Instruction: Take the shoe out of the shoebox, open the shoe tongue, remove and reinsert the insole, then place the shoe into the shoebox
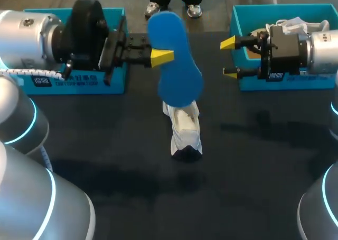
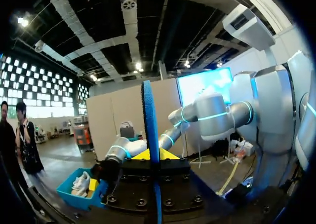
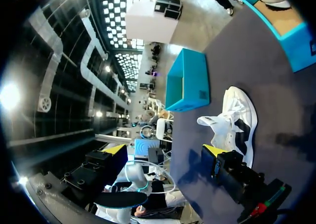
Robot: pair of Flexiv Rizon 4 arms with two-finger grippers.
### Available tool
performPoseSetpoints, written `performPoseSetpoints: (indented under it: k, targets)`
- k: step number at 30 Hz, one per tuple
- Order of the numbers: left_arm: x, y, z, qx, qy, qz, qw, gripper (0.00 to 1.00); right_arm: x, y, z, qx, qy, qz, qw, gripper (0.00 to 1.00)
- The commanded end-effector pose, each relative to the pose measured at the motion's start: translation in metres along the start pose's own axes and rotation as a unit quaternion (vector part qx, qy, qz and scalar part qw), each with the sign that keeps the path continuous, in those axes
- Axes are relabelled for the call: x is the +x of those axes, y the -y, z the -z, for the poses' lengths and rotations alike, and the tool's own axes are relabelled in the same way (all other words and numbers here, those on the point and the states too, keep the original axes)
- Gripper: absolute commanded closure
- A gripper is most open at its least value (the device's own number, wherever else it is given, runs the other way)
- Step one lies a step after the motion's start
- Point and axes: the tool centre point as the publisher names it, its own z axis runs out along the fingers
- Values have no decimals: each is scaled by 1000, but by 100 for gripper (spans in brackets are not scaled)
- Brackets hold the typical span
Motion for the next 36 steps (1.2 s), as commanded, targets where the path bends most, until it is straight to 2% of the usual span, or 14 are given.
performPoseSetpoints:
  k: [1,6,12,17,36]
  targets:
    - [-13,-7,8,-24,-12,-219,975,100,0,0,-2,-1,0,0,1000,0]
    - [-30,-19,11,-27,-3,-349,937,100,0,0,-2,-1,0,0,1000,0]
    - [-39,-32,13,-25,7,-417,909,100,0,0,-2,-1,0,0,1000,0]
    - [-39,-37,13,-29,42,-408,912,100,0,0,-2,-1,0,0,1000,0]
    - [-39,-37,13,-29,42,-408,912,100,0,0,-2,-1,0,0,1000,0]
